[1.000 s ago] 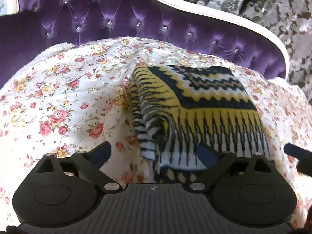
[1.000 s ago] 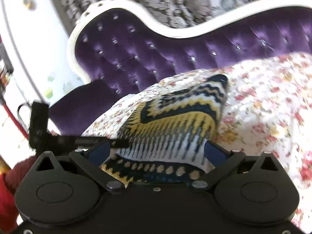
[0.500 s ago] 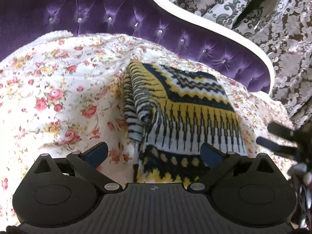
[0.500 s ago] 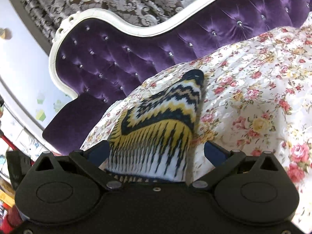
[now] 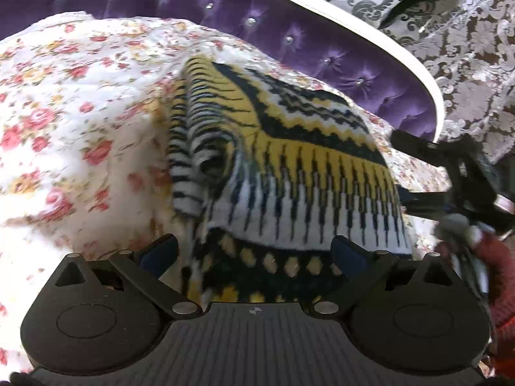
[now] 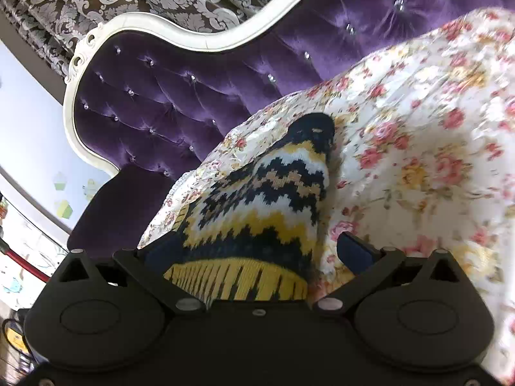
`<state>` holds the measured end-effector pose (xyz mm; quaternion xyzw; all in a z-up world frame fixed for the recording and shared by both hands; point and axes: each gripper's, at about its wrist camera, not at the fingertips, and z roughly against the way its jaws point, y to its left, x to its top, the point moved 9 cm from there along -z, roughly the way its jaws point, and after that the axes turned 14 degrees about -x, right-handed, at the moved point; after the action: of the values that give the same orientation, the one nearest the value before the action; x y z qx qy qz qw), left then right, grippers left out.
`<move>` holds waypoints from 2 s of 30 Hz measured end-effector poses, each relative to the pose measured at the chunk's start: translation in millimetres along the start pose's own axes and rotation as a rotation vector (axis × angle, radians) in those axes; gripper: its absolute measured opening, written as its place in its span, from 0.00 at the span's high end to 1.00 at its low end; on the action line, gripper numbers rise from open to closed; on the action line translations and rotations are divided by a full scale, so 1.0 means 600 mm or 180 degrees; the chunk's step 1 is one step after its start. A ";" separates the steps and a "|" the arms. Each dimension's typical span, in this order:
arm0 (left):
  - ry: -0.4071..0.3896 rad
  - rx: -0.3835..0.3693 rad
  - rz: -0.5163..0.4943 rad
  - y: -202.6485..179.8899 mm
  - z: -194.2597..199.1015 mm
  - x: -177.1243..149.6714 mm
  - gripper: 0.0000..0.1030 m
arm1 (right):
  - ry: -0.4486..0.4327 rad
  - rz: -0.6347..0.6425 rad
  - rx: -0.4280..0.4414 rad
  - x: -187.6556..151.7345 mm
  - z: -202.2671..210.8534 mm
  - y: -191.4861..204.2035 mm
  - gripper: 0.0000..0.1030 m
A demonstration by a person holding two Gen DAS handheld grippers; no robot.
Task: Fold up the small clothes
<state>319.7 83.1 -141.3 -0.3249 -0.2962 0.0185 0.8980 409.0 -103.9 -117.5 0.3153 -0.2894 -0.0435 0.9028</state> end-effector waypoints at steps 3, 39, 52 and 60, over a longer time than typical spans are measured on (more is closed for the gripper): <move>-0.0006 -0.0146 0.0067 -0.006 -0.010 0.007 0.01 | 0.0112 -0.0098 0.0203 -0.006 -0.026 0.002 0.00; 0.0530 -0.1448 0.0356 -0.250 0.139 -0.303 0.16 | 0.0662 0.0294 -0.0048 -0.269 0.327 0.012 0.40; 0.0099 0.0205 -0.0703 -0.224 0.168 -0.345 0.15 | 0.0123 0.0660 -0.0478 -0.341 0.379 0.007 0.19; -0.0524 0.0727 -0.0760 -0.238 0.246 -0.315 0.15 | -0.0246 0.1002 -0.0643 -0.349 0.446 0.027 0.00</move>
<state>60.8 12.5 -64.3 -0.1807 -0.4012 -0.0281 0.8976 86.7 -182.0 -42.2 0.1720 -0.3638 0.0574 0.9137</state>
